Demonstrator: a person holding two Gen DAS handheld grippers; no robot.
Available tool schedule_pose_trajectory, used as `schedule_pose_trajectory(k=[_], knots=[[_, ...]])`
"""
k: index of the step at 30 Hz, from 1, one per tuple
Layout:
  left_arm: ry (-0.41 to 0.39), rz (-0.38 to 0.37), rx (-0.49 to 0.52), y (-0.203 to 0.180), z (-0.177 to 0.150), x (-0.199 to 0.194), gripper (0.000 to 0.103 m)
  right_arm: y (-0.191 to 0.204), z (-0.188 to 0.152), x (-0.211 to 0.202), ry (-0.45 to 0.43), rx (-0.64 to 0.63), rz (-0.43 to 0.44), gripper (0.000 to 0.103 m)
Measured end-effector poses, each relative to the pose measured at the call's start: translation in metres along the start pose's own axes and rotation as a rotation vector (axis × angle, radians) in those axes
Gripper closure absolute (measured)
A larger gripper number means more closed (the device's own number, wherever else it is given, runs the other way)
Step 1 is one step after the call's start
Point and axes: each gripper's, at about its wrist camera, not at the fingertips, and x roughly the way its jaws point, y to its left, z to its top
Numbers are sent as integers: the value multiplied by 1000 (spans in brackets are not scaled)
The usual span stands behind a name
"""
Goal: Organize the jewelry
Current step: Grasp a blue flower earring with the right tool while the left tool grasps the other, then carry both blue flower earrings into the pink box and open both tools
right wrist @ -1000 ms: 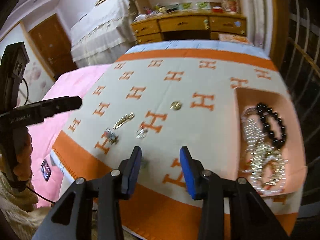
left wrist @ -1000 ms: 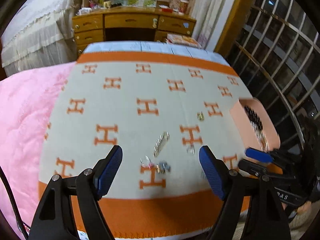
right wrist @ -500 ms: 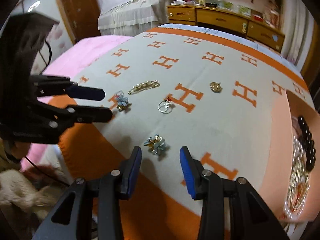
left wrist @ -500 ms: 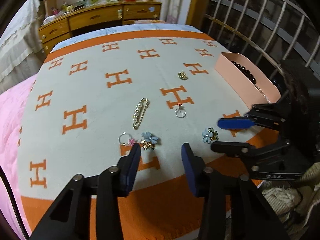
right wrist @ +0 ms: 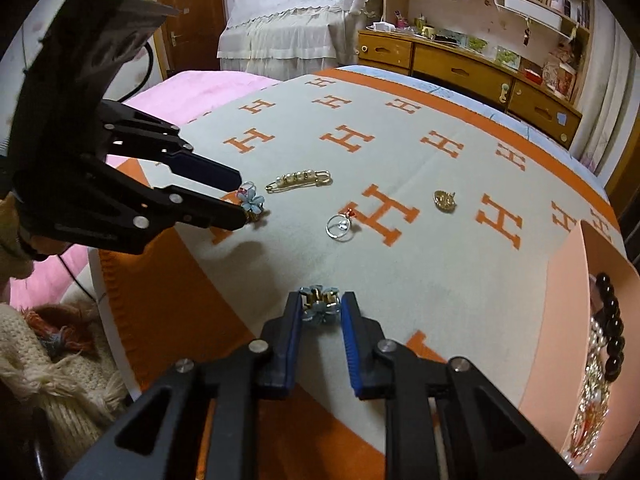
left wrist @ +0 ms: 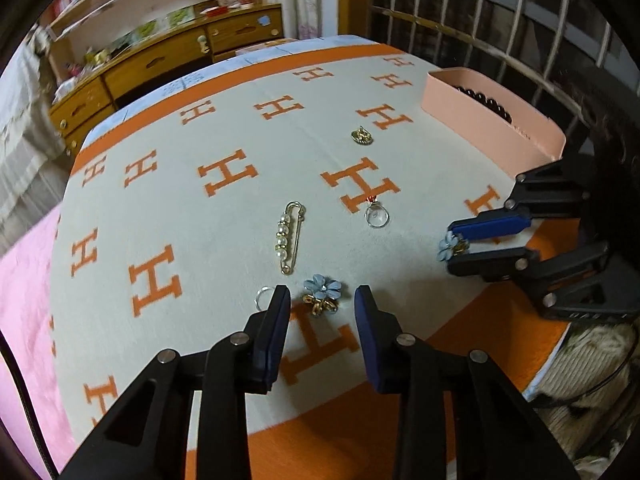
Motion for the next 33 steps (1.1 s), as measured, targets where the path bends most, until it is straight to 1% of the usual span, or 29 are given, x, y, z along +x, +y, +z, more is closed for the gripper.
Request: schedule_pose_trajectory(k=[5,12,13,14,18,23,28,32,33], knots=[[15,-7,71,0,5,6,77,-2,-2,-1,-5,25,5,83],[33,5,150,-6,9,10,78,-5,-3,-3,-8,43,10,83],[34,8,157,-7,9,10,79,-5,-4,-3,-9,44,9,83],[36,9,166,-9,8,10,85,-6,-4,-3,-9,47,9,83],[42,18,171,-11,7,9,85,-8,-5,-5,-11,58,8,83],[38,20,152,-12,7,2,85,-13,-8,-11,-23,87,5,83],[-22,7,118,-16,22,-22,85,-24,-8,-35,-83,142,8,83],[-92,2,66,-24,44,-45,85,-38,-6,-70,-178,197,-8,83],[-120,-3,55,-29,52,-52,85,-41,-5,-77,-199,208,-16,83]])
